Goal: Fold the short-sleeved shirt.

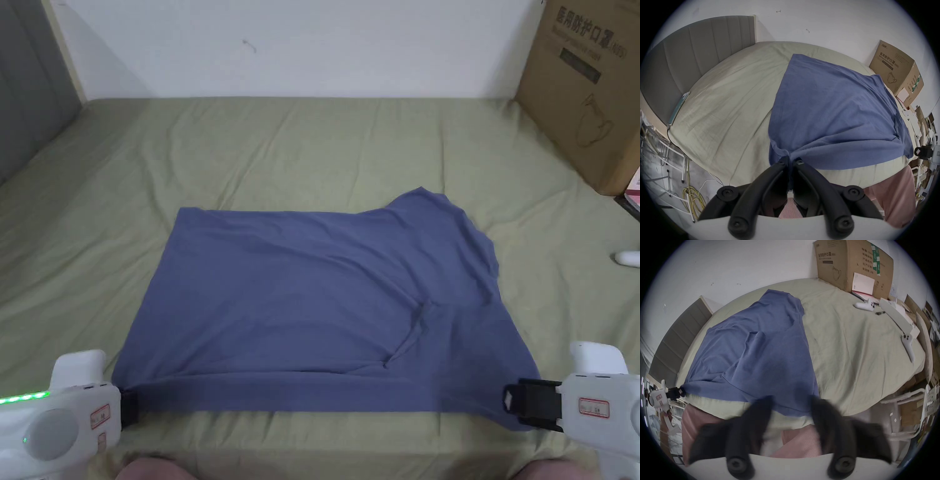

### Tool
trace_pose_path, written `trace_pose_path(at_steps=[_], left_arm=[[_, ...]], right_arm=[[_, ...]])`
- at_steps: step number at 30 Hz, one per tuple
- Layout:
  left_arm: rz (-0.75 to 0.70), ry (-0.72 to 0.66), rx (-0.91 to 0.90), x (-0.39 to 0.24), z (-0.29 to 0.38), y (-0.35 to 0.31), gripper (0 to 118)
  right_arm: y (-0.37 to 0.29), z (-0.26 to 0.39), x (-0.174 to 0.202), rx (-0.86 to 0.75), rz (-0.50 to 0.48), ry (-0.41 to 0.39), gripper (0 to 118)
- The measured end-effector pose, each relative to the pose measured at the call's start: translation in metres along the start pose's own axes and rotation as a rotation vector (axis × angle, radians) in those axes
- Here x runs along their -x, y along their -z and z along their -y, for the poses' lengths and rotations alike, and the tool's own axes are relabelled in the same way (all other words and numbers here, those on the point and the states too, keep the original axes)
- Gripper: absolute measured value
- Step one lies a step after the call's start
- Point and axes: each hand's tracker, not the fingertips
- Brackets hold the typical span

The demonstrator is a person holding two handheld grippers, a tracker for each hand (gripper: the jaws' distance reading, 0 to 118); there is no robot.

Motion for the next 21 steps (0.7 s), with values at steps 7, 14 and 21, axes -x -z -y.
trace_pose_path(at_steps=[7,14,21], left_arm=[[0.003,0.003,0.008,-0.001,-0.002,-0.001,4],[0.006,-0.006,0.013,0.003,-0.007,-0.002,4],[0.011,0.002,0.000,0.001,-0.024,-0.008,4]], right_arm=[[0.032,-0.003,-0.009,0.086,0.008,0.018,1],[0.027,0.001,-0.009,0.054,0.024,0.031,1],[0.011,-0.023,-0.016,0.011,-0.016,0.069,1]])
